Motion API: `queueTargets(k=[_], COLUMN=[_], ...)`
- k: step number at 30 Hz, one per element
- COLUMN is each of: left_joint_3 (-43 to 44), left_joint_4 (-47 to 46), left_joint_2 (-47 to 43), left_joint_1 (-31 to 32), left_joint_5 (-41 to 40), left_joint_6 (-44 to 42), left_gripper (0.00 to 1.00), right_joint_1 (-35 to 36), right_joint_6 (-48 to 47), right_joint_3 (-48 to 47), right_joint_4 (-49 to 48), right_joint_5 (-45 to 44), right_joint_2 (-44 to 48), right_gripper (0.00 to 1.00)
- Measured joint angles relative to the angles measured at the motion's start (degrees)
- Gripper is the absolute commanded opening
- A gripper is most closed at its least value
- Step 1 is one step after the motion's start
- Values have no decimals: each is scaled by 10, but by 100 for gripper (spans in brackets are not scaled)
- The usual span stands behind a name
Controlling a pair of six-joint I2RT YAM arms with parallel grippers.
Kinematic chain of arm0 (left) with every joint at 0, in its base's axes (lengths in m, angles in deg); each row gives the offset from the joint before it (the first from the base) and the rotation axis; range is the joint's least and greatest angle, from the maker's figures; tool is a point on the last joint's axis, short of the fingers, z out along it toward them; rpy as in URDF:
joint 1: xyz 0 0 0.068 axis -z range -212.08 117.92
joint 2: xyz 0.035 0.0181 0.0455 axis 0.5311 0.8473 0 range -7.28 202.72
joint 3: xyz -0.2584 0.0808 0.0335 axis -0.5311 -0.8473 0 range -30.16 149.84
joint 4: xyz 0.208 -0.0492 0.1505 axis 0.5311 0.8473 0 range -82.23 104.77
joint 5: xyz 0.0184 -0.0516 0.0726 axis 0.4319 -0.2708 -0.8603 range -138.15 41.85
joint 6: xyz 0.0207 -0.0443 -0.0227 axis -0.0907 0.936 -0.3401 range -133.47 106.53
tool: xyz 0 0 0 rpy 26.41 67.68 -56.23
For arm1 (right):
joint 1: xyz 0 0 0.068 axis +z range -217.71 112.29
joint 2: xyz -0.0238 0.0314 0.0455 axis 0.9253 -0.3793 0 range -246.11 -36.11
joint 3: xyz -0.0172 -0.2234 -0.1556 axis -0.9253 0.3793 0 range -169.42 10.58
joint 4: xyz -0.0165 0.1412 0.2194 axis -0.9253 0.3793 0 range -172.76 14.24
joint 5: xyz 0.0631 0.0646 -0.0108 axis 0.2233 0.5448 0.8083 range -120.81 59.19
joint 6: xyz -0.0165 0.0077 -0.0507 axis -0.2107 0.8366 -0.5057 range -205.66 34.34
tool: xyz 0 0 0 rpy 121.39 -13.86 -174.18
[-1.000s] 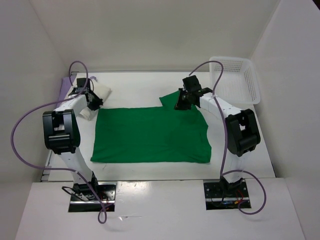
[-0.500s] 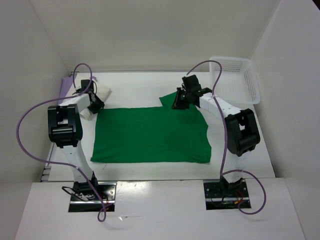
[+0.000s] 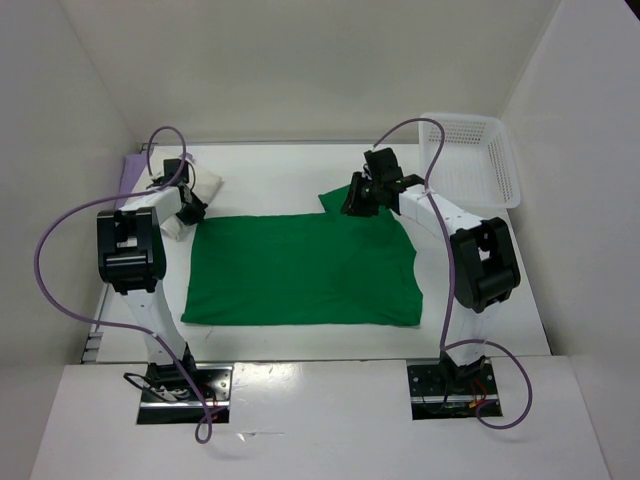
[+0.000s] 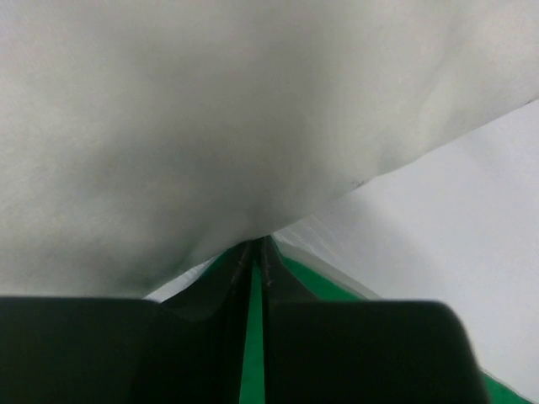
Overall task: Fold and stack the t-shirts
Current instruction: Grap the side of the flattened tshirt furthest away from the robot with both arms
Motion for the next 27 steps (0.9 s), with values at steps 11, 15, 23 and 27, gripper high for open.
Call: queueTargets(k=[11,15,23,27], left_joint_3=[-45,-57,-70,-72], left_joint_4=[6,5,6,10], left_joint_2=[-55,-86,-113,-116], left_joint_1=[11,16,24,33], left_joint_5=[0,4,15,23], left_joint_6=[0,0,0,0], left_gripper=[3,1,0,0], right_joint_1=[-35,-64,-83,-82], right_joint_6=[-2,-6,-35,-49], right_joint_3=[-131,-202,-317,-390], right_joint_4=[-17,-5,28,43], right_joint_5=[-73,-113,-185,-201], right_joint_2=[-106,-181,-295,-344], right_gripper=[11,10,50,50])
